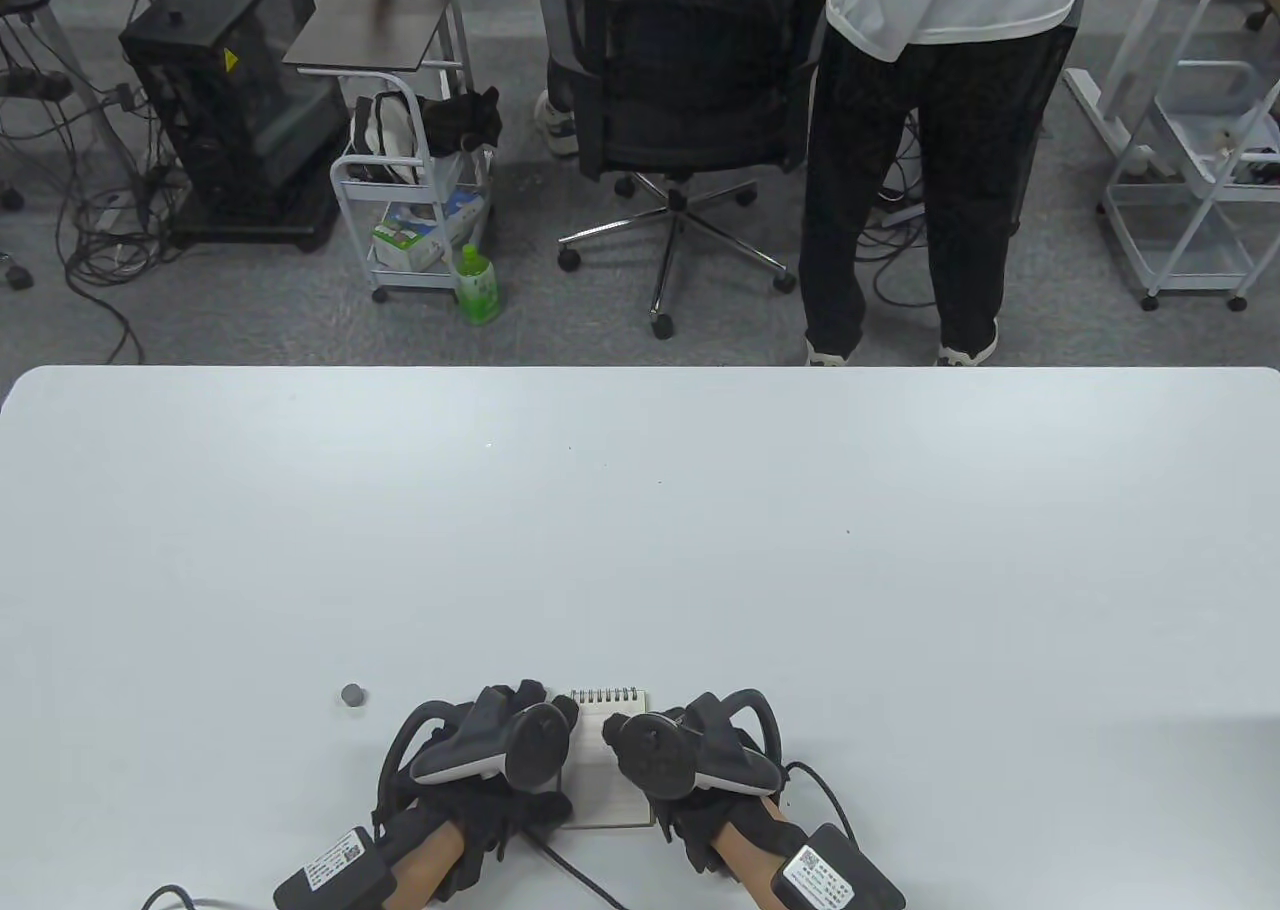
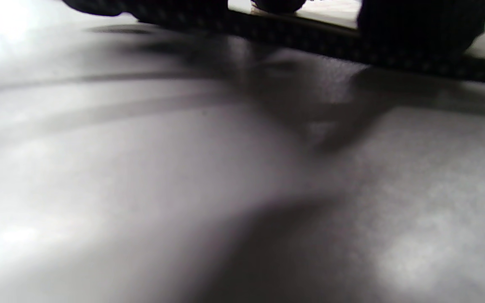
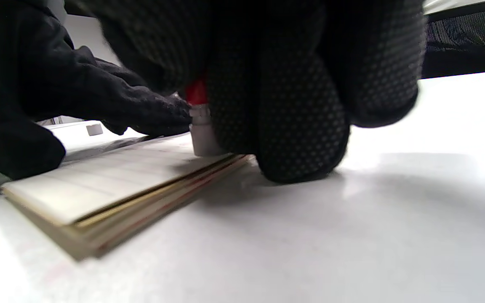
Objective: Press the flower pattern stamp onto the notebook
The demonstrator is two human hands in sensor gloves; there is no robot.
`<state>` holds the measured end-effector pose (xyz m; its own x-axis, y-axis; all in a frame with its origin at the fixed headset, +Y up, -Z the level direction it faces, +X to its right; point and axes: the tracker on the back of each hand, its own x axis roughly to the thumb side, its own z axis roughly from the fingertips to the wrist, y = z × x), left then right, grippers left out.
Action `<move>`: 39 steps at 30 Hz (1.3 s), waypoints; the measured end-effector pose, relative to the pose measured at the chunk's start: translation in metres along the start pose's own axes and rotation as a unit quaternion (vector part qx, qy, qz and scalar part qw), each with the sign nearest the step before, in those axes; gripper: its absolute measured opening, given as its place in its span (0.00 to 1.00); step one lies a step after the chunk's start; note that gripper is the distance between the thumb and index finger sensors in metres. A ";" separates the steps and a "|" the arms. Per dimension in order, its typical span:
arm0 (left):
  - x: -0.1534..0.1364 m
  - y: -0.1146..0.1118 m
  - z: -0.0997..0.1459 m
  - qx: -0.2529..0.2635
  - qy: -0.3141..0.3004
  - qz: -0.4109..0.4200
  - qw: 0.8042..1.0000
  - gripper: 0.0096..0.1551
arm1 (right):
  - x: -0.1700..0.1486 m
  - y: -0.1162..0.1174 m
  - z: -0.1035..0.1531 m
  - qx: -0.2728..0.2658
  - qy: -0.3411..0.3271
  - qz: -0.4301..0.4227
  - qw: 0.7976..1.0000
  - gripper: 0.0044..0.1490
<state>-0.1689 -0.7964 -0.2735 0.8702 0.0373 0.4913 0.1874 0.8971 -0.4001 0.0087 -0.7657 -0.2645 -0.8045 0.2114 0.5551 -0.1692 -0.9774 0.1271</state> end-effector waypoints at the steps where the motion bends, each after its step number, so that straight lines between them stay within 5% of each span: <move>1: 0.000 0.000 0.000 0.000 0.000 0.000 1.000 0.55 | -0.001 -0.001 -0.001 0.008 0.005 -0.005 1.000 0.29; 14: 0.000 0.000 0.000 0.001 0.000 0.004 1.000 0.55 | -0.004 -0.009 -0.002 0.019 0.015 -0.008 1.000 0.30; 22: 0.000 0.000 -0.001 0.000 0.000 0.003 1.000 0.55 | -0.001 -0.022 -0.002 -0.027 0.004 -0.046 0.999 0.30; 39: 0.002 0.000 -0.002 0.001 -0.001 0.001 1.000 0.55 | 0.028 -0.005 -0.013 -0.002 -0.043 -0.043 0.998 0.30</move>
<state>-0.1666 -0.7973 -0.2740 0.8699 0.0406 0.4916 0.1844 0.8976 -0.4005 -0.0204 -0.7547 -0.2604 -0.7350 0.2933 0.6114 -0.2377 -0.9558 0.1729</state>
